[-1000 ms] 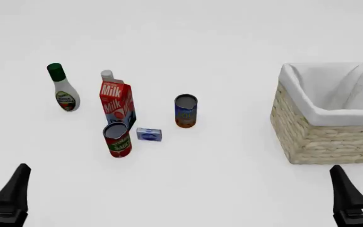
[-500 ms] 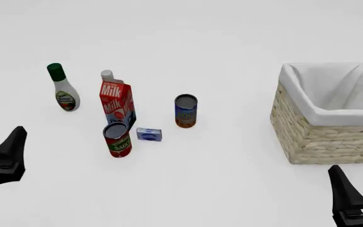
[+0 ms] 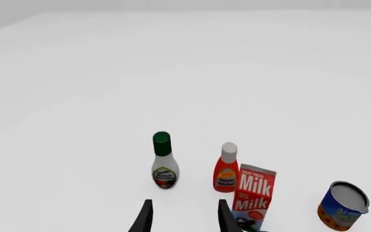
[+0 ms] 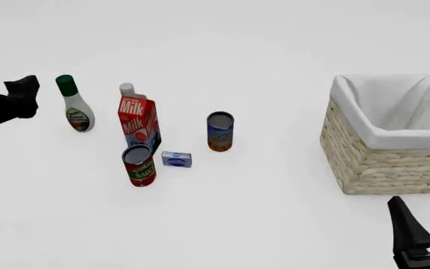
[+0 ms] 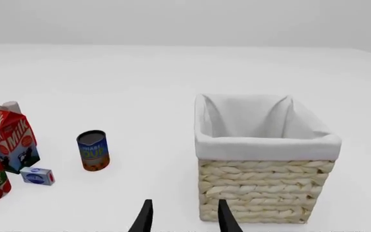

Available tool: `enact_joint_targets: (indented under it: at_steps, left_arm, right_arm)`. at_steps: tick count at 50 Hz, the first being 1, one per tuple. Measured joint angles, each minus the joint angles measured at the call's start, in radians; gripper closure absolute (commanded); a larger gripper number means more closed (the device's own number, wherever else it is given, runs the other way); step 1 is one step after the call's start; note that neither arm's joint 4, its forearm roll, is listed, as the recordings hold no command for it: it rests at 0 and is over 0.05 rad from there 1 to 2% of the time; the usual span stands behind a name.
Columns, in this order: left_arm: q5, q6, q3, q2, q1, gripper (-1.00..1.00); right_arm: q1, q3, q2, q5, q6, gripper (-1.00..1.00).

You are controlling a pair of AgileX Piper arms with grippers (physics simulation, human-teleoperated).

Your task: Pick the salad dressing and place it in the basket.

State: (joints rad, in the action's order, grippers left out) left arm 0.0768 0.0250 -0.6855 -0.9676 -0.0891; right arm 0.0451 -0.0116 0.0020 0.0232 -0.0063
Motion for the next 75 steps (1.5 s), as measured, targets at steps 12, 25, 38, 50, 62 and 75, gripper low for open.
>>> enact_joint_targets:
  at_steps: [12, 25, 38, 50, 62, 75]
  left_arm:
    - [-0.082, 0.007, -0.239, -0.188, -0.024, -1.0]
    - [-0.177, 0.002, -0.496, -0.399, -0.063, -1.0]
    - [-0.255, -0.018, -0.71, -0.558, -0.105, -1.0]
    - [-0.302, -0.024, -0.86, -0.687, -0.136, -1.0]
    - [-0.338, -0.03, -0.989, -0.8, -0.14, -1.0]
    - [-0.373, -0.017, -1.088, -0.904, -0.114, -1.0]
  right_arm:
    - [0.0, 0.006, 0.001, 0.0, 0.0, -1.0]
    - [-0.001, 0.009, 0.001, 0.002, -0.001, -1.0]
    - [0.004, 0.01, 0.004, 0.004, -0.001, -1.0]
    - [0.013, 0.011, 0.021, -0.007, -0.001, -1.0]
    - [0.02, 0.011, 0.032, -0.013, -0.002, -1.0]
    - [0.022, 0.011, 0.02, 0.006, -0.001, -1.0]
